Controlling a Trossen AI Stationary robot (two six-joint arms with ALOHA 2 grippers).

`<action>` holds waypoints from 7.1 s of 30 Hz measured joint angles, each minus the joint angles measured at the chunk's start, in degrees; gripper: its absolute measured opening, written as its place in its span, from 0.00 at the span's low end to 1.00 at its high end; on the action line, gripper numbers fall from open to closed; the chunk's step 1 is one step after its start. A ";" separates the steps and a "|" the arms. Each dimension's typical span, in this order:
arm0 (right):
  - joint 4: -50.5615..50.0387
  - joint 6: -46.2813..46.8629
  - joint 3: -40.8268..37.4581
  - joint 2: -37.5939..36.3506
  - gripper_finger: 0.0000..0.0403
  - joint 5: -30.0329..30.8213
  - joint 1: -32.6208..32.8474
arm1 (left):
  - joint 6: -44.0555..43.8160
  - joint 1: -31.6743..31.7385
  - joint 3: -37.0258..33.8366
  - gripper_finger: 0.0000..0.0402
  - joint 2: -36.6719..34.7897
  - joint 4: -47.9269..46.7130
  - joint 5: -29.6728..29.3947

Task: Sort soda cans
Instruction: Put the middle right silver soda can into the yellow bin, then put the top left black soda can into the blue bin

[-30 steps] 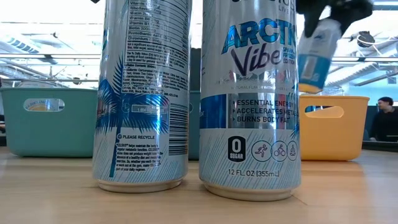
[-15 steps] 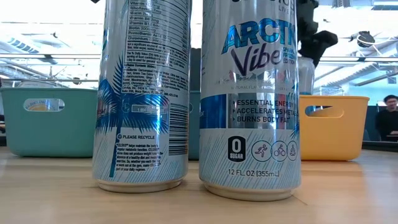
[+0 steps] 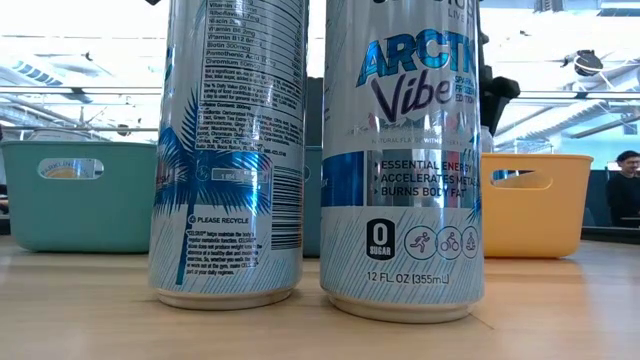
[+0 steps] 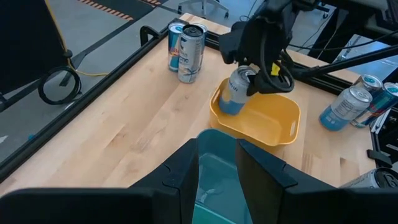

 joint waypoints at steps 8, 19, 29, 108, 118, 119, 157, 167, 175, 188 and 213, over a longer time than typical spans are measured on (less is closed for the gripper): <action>0.30 -2.40 0.00 -0.25 0.70 -1.10 -1.08 | -0.02 0.00 0.00 0.29 0.00 0.02 0.00; 0.20 -5.02 -0.02 -0.25 0.70 -2.06 -0.93 | -0.04 -0.02 0.00 0.29 0.00 0.02 0.00; 0.26 -9.82 -0.04 3.02 0.70 -2.00 -0.91 | -0.09 0.00 0.00 0.29 0.00 0.04 0.02; 0.19 -11.31 -0.07 3.18 0.91 -2.01 -0.82 | 0.00 -0.02 0.00 0.29 0.00 0.15 0.02; 0.31 -9.82 -0.09 -0.47 0.93 -2.08 -0.82 | 0.02 -0.01 0.00 0.29 0.00 0.17 0.02; 0.35 -9.68 -0.09 -1.20 0.93 -2.10 -0.82 | 0.02 0.00 0.00 0.29 0.00 0.17 0.02; -8.71 9.71 -0.09 -26.37 0.93 21.86 -0.99 | -0.04 0.00 0.00 0.29 0.00 0.58 -0.46; -13.00 20.29 -3.47 -33.05 0.93 21.66 3.45 | -0.09 -0.02 0.00 0.29 0.00 0.57 -0.46; -0.54 30.56 -20.23 -40.13 0.93 14.86 10.23 | -0.11 0.00 0.00 0.29 0.00 0.48 -0.46; 2.86 41.26 -25.51 -38.97 0.93 14.16 18.58 | -0.04 0.00 0.00 0.29 0.00 0.66 -0.94; 4.74 41.14 -25.51 -38.81 0.93 16.09 19.18 | 0.11 0.00 0.00 0.29 0.00 0.82 -0.95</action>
